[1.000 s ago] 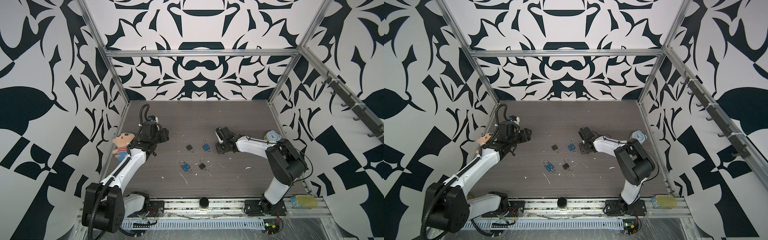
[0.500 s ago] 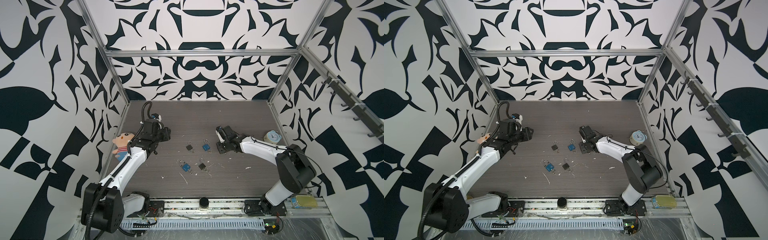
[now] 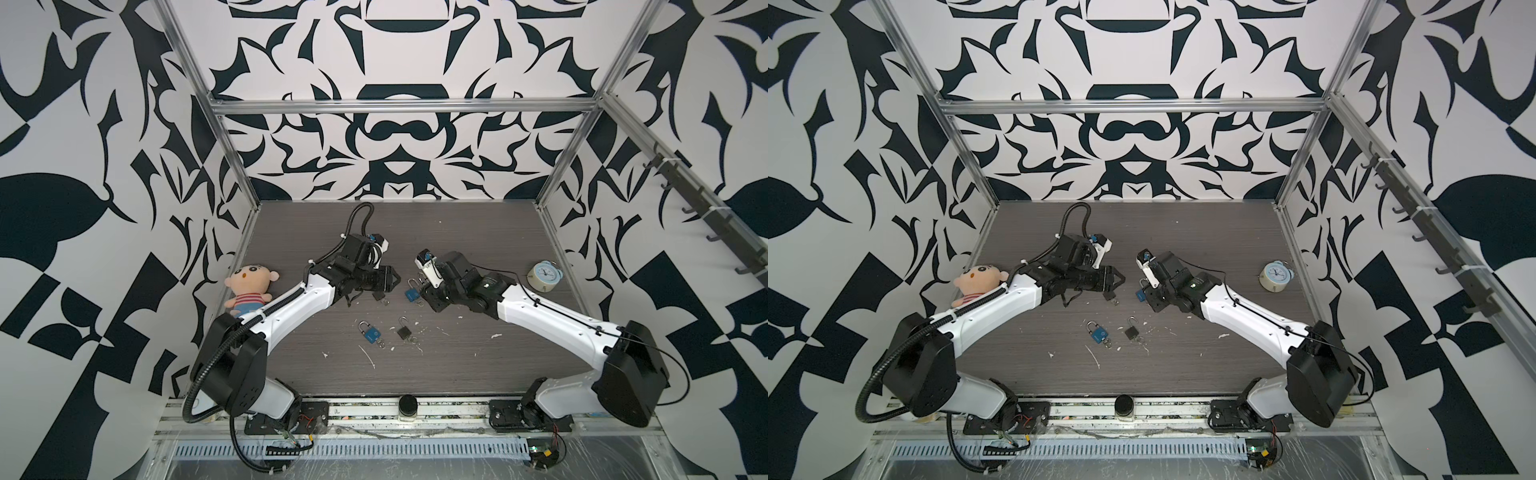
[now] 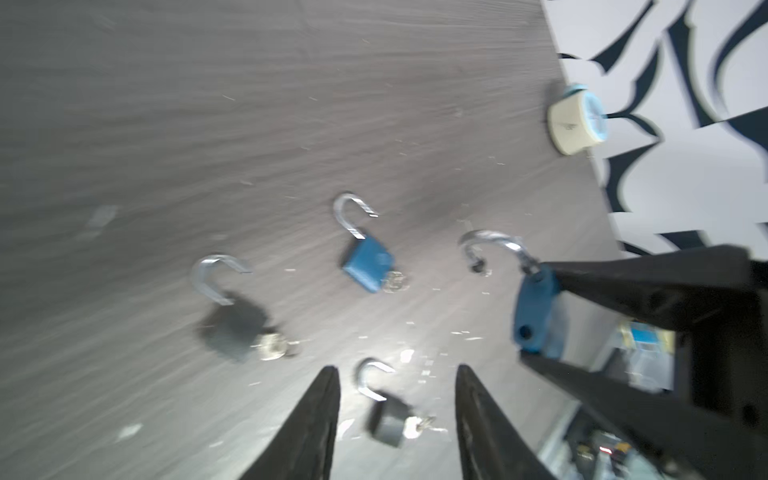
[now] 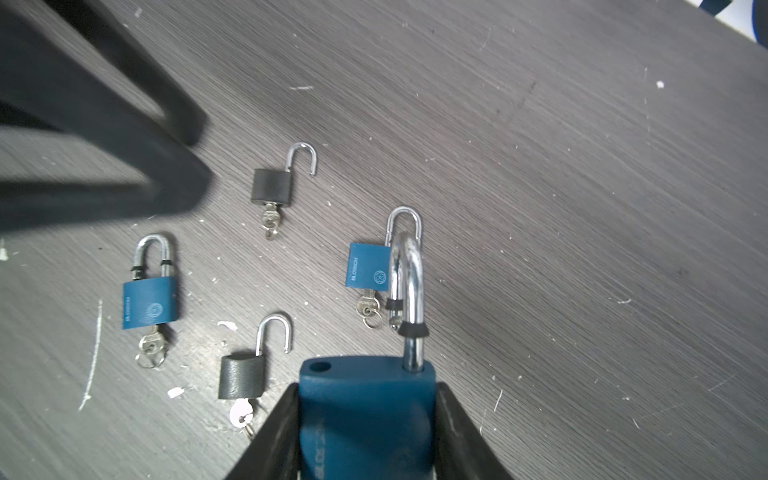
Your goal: Lock with the key
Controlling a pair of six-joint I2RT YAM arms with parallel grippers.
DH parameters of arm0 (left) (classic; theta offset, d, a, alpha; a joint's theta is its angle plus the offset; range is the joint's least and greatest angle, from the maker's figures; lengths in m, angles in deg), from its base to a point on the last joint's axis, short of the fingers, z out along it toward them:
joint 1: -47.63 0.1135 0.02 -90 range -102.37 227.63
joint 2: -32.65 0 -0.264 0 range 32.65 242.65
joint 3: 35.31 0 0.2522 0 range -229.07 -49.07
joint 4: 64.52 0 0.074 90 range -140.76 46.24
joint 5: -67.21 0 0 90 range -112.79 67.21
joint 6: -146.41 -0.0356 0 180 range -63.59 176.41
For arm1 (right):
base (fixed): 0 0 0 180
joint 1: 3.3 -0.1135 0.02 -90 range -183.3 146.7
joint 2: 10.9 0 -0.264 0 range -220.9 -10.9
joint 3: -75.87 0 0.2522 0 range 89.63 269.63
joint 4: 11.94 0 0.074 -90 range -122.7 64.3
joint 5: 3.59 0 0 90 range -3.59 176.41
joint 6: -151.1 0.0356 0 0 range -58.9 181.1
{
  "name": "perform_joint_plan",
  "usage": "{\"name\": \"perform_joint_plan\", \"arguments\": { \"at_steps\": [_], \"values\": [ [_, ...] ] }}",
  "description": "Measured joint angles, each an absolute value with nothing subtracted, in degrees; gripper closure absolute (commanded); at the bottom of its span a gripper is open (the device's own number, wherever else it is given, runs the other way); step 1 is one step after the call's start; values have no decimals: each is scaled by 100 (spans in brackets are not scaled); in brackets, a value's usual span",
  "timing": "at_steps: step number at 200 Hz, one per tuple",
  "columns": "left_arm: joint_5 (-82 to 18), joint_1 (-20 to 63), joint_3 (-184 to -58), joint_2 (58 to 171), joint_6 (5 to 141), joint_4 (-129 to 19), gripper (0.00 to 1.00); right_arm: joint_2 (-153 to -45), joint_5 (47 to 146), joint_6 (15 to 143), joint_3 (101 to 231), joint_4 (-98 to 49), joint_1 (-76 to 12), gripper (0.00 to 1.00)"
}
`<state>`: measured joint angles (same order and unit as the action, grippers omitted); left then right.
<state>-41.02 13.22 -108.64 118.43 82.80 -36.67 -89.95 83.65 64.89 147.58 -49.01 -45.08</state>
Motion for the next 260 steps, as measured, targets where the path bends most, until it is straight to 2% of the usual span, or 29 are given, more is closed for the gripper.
{"name": "perform_joint_plan", "arguments": {
  "at_steps": [29,58,94,155,260],
  "values": [
    [-4645,1300,-10862,12083,8711,-4023,63,-8776,8362,6489,14684,-4903,-4547,100],
    [-5084,1287,-10862,12232,9161,-4489,63,-8746,8340,6493,14621,-4901,-4589,100],
    [-5534,1208,-10866,12437,9648,-5070,54,-8746,8330,6509,14568,-4901,-4648,100],
    [-5860,1068,-10997,13034,10125,-5444,56,-8746,8316,6548,14568,-4881,-4681,100],
    [-5995,1031,-11281,13379,10534,-5979,60,-8746,8308,6568,14544,-4813,-4718,100]
  ]
}}
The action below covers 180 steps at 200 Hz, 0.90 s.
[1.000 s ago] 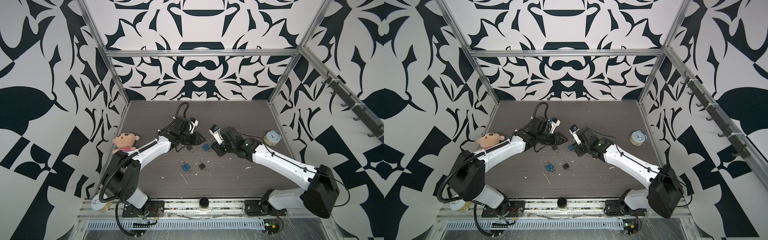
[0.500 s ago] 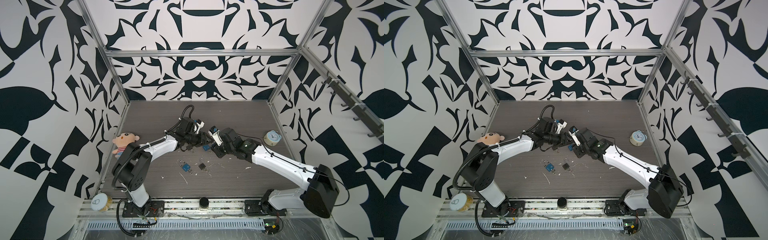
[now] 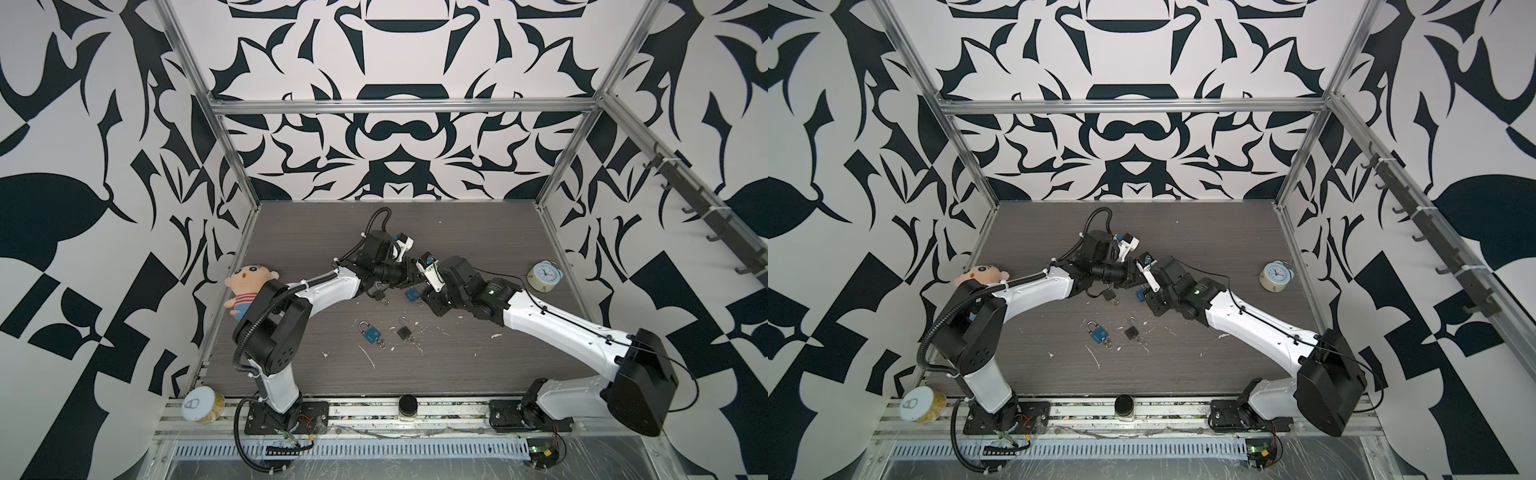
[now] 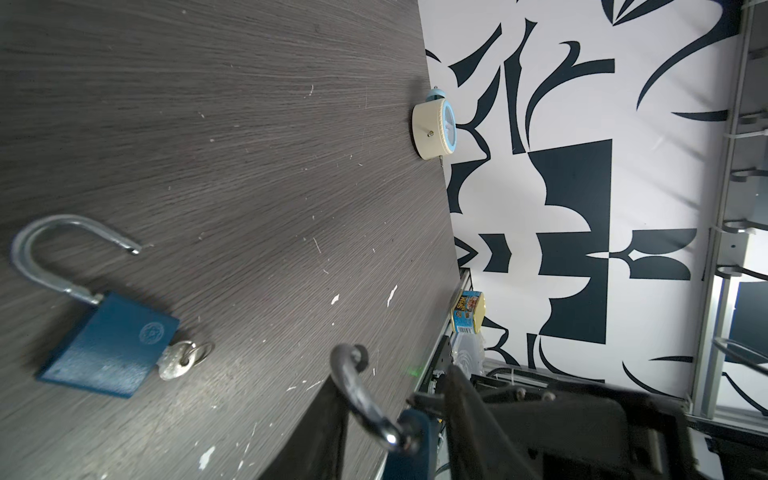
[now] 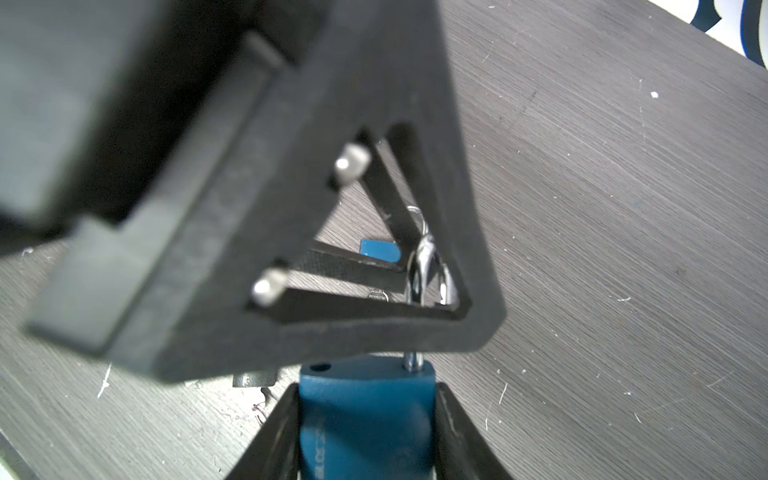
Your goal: Lock with the key
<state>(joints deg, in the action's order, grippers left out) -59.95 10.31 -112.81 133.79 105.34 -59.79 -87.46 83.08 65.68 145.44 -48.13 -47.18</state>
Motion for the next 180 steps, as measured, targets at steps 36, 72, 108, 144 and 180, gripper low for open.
{"name": "perform_joint_plan", "arguments": {
  "at_steps": [36,72,108,144,180],
  "values": [
    [-6024,996,-11340,13508,10586,-6006,63,-8746,8323,6570,14538,-4811,-4733,100],
    [-6043,972,-11345,13543,10597,-6021,75,-8746,8327,6570,14538,-4809,-4733,100],
    [-6225,972,-11384,13558,10662,-6117,96,-8748,8332,6633,14527,-4840,-4738,100],
    [-6369,968,-11430,13679,10730,-6215,100,-8748,8290,6705,14522,-4881,-4733,100],
    [-6419,968,-11428,13724,10848,-6320,100,-8748,8266,6736,14494,-4866,-4731,99]
  ]
}}
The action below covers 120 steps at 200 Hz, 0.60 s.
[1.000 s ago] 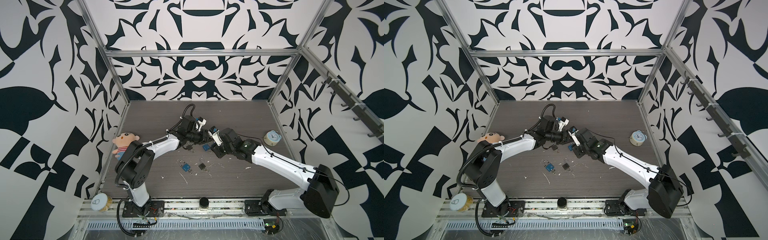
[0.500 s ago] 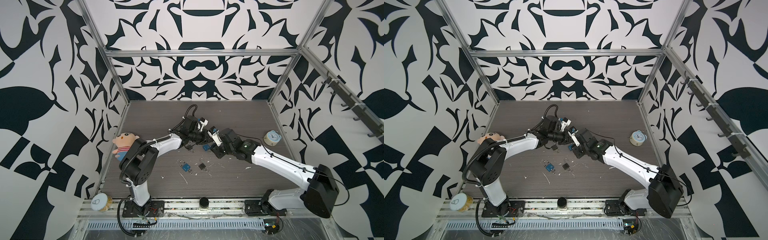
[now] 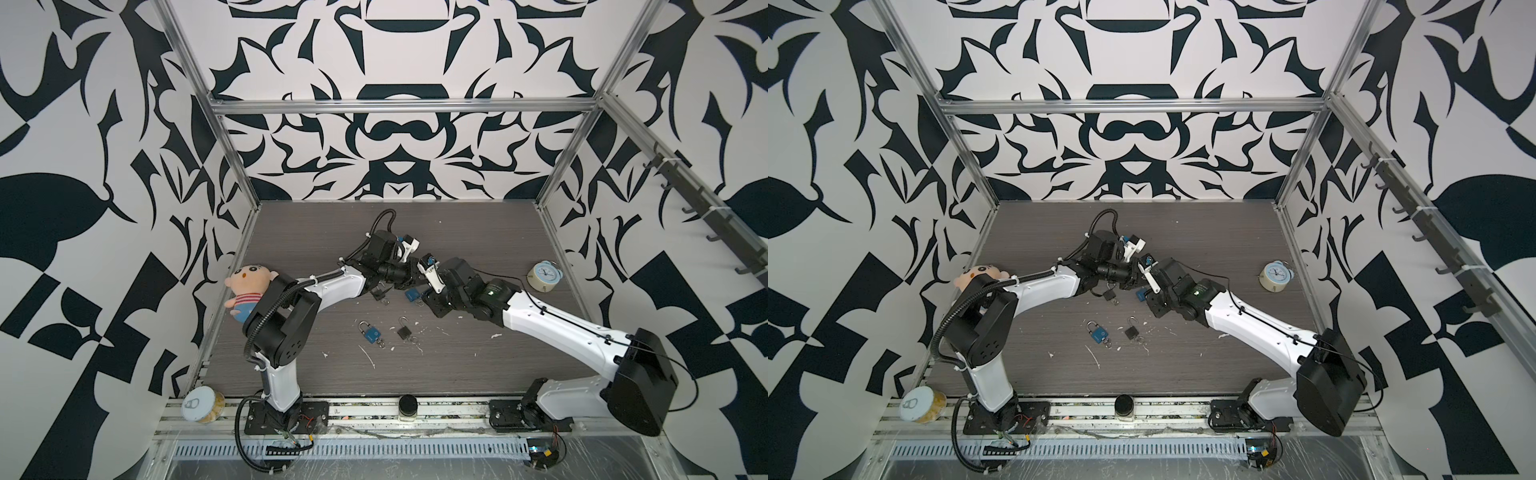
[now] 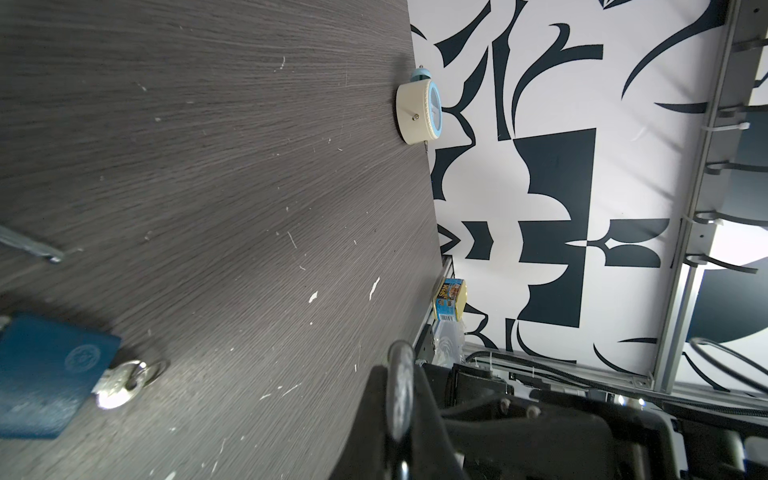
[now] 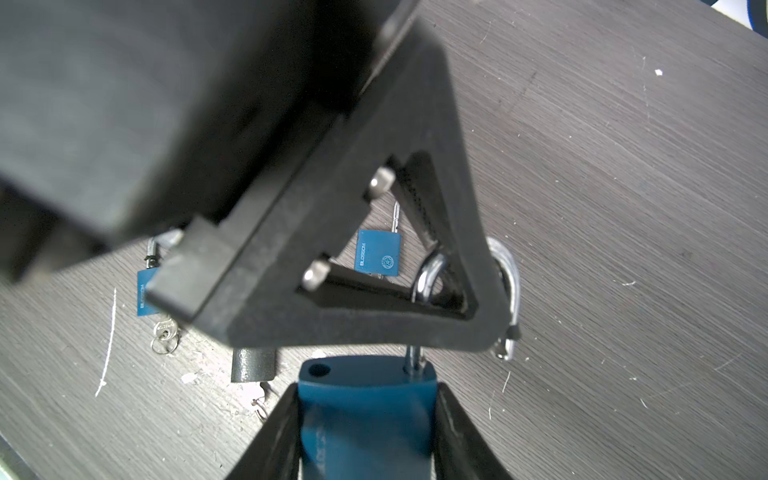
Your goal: Lock with the key
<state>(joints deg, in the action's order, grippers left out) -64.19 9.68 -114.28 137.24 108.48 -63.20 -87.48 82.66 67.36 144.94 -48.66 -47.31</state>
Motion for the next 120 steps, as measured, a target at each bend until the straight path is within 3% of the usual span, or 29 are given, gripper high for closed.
{"name": "perform_joint_plan", "arguments": {
  "at_steps": [11,19,47,120],
  "values": [
    [-6417,972,-11415,13724,10909,-6384,100,-8746,8251,6738,14494,-4844,-4729,75],
    [-6413,974,-11389,13724,10960,-6451,100,-8746,8249,6745,14494,-4833,-4727,62],
    [-6373,979,-11262,13720,11115,-6628,100,-8715,8277,6841,14376,-4704,-4727,42],
    [-5882,1368,-11030,13508,11344,-6854,100,-7773,8684,7188,13880,-4125,-4633,35]
  ]
}}
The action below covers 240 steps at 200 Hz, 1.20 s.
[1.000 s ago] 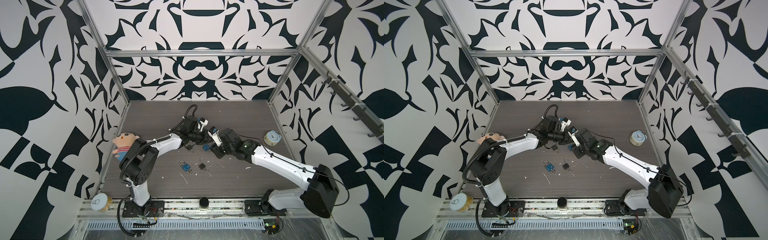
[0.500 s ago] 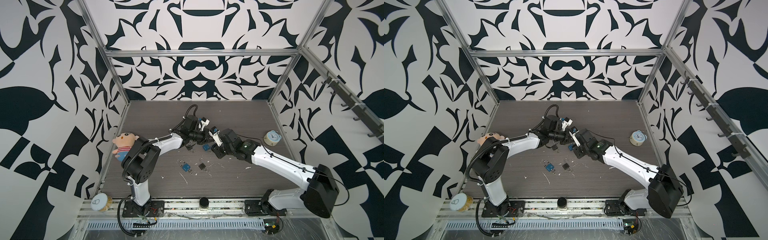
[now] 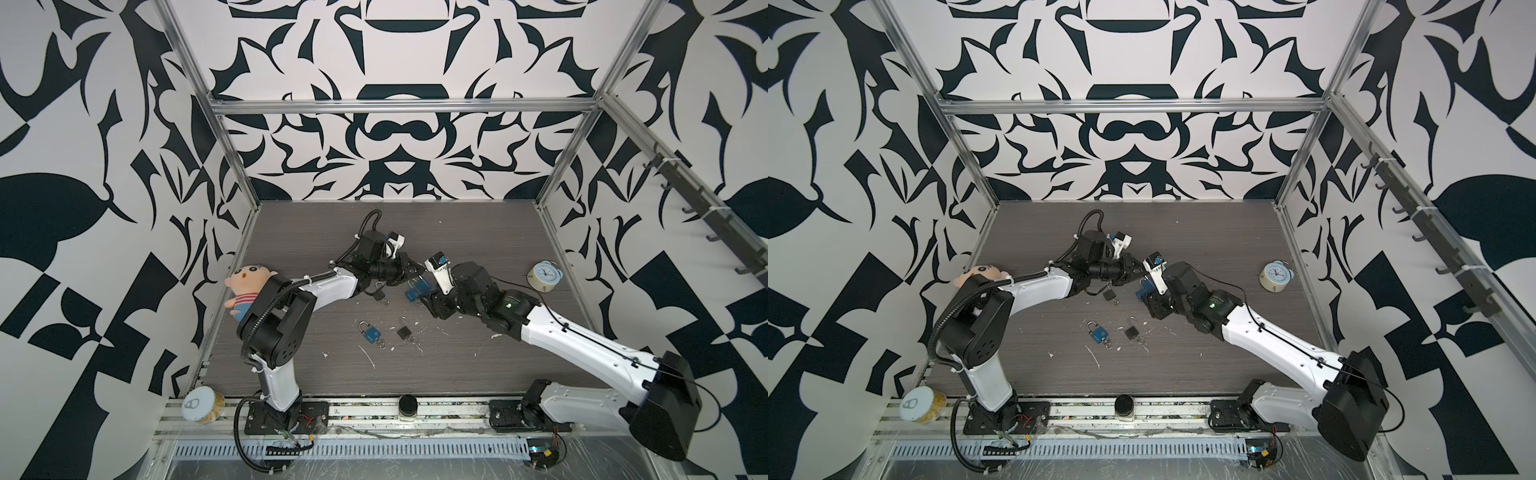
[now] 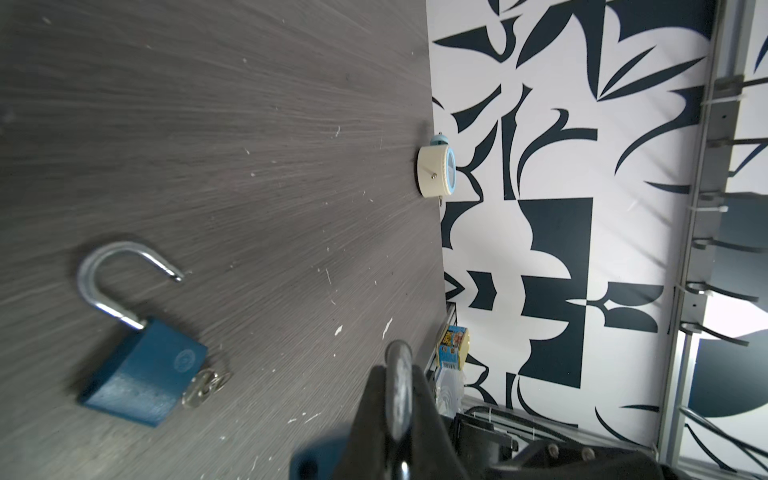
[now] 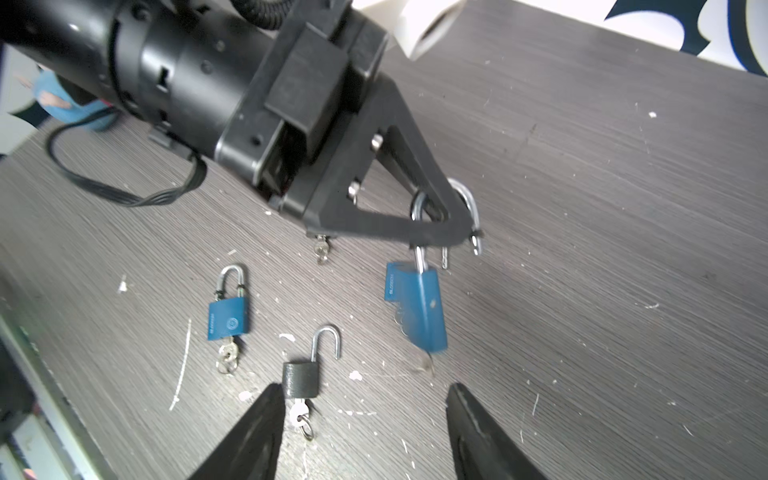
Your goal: Lock with the key
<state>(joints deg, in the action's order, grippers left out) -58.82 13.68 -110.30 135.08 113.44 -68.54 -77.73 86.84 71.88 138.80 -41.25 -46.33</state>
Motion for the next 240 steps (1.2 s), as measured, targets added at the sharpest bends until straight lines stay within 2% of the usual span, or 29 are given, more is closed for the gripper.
{"name": "perform_joint_plan", "arguments": {
  "at_steps": [44,76,151,240],
  "values": [
    [-5757,1385,-11030,13241,11366,-6851,100,-7190,9298,7427,13375,-3814,-3846,44],
    [-5753,1374,-11030,13132,11438,-6825,100,-6857,9803,7486,12896,-3345,-3212,44],
    [-5753,1160,-11142,13108,11639,-6497,100,-7174,10445,7392,12721,-2516,-3190,45],
    [-5757,1046,-11332,13108,11764,-6491,100,-7782,10681,7276,12723,-2134,-3190,55]
  ]
}}
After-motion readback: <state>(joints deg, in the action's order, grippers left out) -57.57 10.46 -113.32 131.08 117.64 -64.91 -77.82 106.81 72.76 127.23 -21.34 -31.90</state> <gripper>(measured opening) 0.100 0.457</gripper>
